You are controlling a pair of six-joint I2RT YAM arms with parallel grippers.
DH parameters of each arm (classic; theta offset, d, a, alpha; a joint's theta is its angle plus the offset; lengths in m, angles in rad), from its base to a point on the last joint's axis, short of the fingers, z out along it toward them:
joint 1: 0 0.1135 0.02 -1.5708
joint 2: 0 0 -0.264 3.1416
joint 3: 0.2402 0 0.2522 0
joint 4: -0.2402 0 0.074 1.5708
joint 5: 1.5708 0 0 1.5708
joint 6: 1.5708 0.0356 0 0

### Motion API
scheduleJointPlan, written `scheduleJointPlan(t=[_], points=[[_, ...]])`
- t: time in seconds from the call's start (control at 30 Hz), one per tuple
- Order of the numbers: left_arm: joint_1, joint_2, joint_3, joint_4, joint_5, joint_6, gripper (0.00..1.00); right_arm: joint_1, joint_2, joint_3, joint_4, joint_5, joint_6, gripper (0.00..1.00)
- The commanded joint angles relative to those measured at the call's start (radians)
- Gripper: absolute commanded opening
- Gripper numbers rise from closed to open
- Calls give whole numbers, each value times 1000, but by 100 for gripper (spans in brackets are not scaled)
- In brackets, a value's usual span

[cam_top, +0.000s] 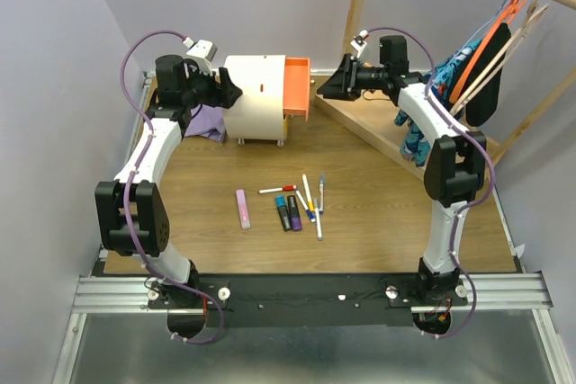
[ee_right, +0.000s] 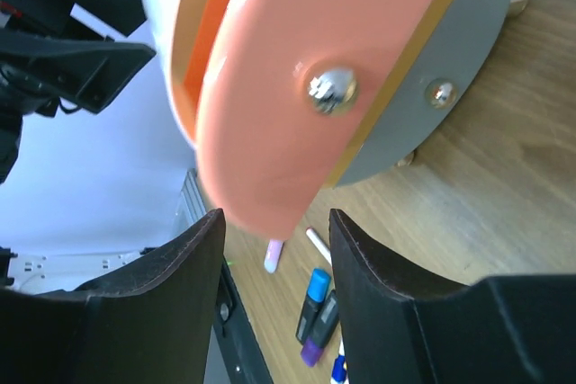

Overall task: Sort the stationery into containers
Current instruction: Open the drawer in the storage box, then pick up the pen from the center of the board.

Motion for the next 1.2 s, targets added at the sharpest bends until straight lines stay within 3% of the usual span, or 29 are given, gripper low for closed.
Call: scheduleJointPlan(t=[0.0,0.17,0.3,0.37,0.5,0.6,0.73,0.97,1.17], points=[[-8,-57,-34,24,10,-11,78,-2,-82,-97,-52,-5,-60,57],[-9,-103,-70,33,13,-6,78,15,-134,-178,-101,-68,-141,54],[-6,-146,-109,31,20,-5,78,83,-153,-212,-346,-79,-461,54],[-6,-180,-124,33,23,-8,78,96,-182,-266,-380,-25,-500,54],[-6,-250,-184,30,20,-23,78,128,-275,-392,-344,100,-477,57],[-6,-312,-237,24,-3,-38,79,191,-360,-532,-293,319,-393,57],[0,-408,-313,10,-37,-46,80,334,-417,-622,-299,730,-324,57],[20,-539,-437,-1,-65,-54,80,377,-378,-654,-343,996,-141,57],[46,-588,-495,-18,-65,-57,80,381,-299,-599,-322,1030,-83,54]])
